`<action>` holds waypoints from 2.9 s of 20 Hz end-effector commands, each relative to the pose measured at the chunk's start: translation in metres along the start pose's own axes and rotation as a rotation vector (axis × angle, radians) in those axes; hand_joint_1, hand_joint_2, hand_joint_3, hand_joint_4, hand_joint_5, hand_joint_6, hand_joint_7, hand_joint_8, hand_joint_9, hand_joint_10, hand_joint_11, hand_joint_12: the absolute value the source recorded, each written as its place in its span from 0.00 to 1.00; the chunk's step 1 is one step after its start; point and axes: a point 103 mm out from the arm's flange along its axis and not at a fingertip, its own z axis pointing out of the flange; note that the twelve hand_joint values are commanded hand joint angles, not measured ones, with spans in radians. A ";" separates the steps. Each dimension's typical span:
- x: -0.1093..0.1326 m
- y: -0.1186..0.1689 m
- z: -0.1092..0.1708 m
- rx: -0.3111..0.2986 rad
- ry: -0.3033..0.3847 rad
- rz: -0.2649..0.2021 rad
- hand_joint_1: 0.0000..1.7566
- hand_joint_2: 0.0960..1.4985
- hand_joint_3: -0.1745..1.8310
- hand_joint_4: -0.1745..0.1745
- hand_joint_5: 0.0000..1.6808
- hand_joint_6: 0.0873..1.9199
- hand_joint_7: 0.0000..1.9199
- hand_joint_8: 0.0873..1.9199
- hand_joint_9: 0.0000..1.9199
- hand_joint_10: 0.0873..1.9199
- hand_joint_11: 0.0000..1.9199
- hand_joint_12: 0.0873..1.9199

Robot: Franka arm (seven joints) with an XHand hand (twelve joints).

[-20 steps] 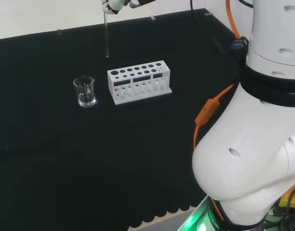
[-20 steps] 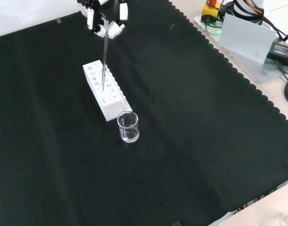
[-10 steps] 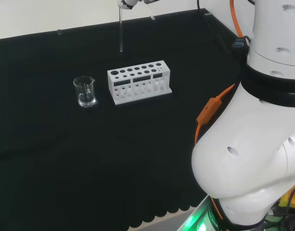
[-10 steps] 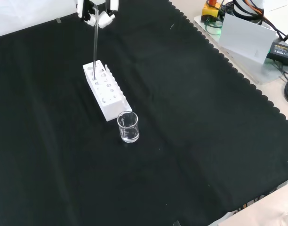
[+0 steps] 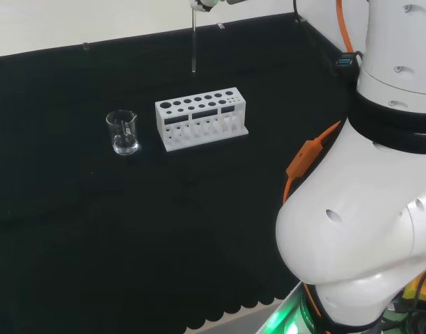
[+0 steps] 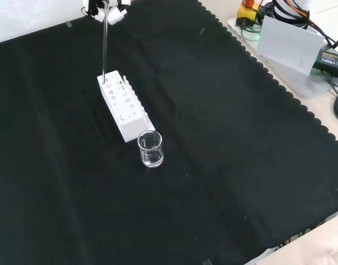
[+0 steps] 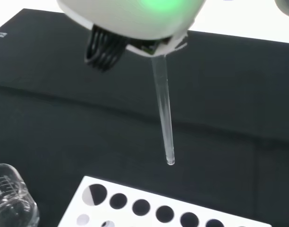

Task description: Put the glass rod back on the white test tube rack.

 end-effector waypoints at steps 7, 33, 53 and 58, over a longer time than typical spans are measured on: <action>-0.030 -0.017 0.006 0.005 0.007 0.047 0.68 0.31 0.59 0.00 0.70 0.51 0.86 0.30 0.97 0.13 0.90 0.40; -0.023 -0.033 0.007 0.001 0.010 0.050 0.68 0.31 0.59 0.00 0.70 0.51 0.86 0.30 0.97 0.13 0.90 0.40; -0.020 -0.027 0.023 0.033 0.014 0.032 0.68 0.31 0.59 0.00 0.70 0.51 0.86 0.30 0.97 0.13 0.90 0.40; -0.018 -0.025 0.029 0.038 0.022 0.030 0.68 0.31 0.59 0.00 0.70 0.51 0.86 0.30 0.97 0.13 0.90 0.40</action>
